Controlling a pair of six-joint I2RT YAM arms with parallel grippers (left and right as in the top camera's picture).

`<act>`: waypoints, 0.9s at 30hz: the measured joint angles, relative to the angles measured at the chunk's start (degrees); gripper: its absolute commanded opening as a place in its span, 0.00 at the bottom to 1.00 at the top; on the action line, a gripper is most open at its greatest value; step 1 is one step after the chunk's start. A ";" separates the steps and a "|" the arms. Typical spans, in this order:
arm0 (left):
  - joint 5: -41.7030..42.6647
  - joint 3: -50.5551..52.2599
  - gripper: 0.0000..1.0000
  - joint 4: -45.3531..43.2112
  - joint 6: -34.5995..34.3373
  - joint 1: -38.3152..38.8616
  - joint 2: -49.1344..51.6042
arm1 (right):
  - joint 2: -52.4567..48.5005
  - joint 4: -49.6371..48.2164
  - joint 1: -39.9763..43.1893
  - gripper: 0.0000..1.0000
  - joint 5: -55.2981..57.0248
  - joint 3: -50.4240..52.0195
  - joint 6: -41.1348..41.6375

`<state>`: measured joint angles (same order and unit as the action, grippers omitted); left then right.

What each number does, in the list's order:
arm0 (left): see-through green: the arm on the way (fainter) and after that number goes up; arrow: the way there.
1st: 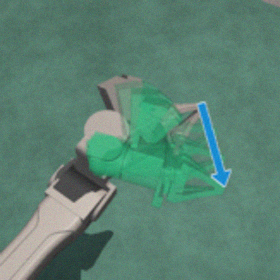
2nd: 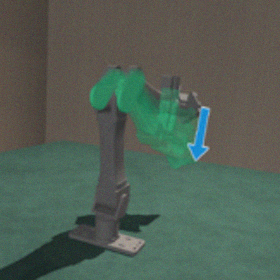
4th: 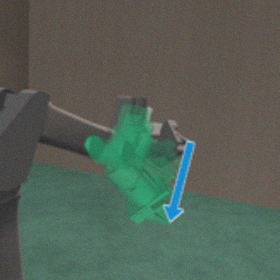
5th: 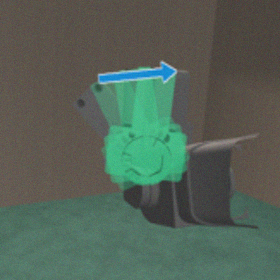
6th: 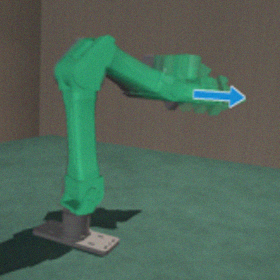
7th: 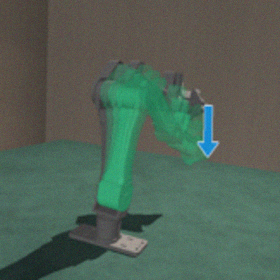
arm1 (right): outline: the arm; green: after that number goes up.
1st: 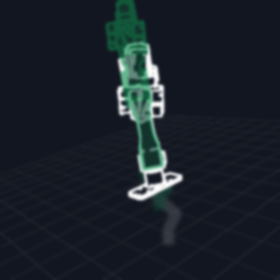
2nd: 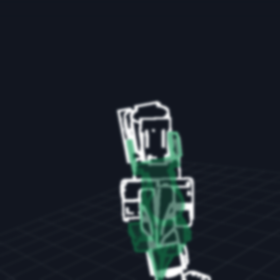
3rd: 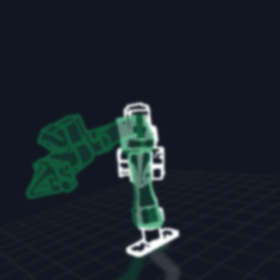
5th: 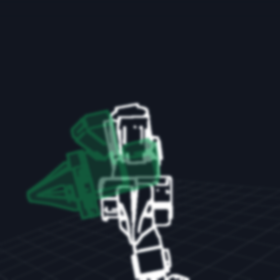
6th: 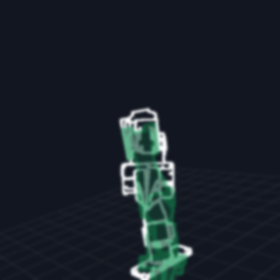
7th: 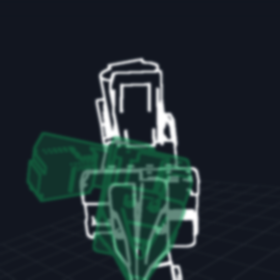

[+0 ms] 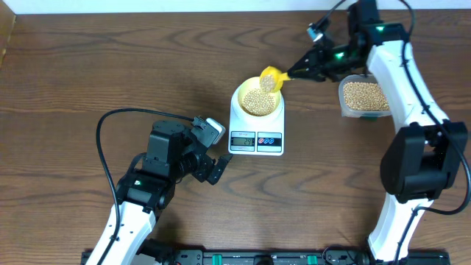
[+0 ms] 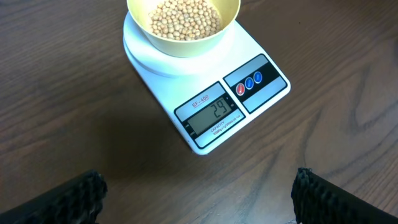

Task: Scoop item into bowl and weigh 50g on scale
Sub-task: 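Lift the filled scoop and carry it toward the yellow bowl, then tip the scoop over the yellow bowl to pour soybeans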

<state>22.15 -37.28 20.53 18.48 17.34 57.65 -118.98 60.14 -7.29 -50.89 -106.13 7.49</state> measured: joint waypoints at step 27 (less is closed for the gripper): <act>0.00 0.00 0.98 0.02 0.00 0.00 0.00 | 0.00 8.55 -20.68 0.01 44.50 -14.56 -9.22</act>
<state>22.15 -37.28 20.56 18.48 17.34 57.65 -118.98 68.69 -27.97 -6.39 -120.68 -1.74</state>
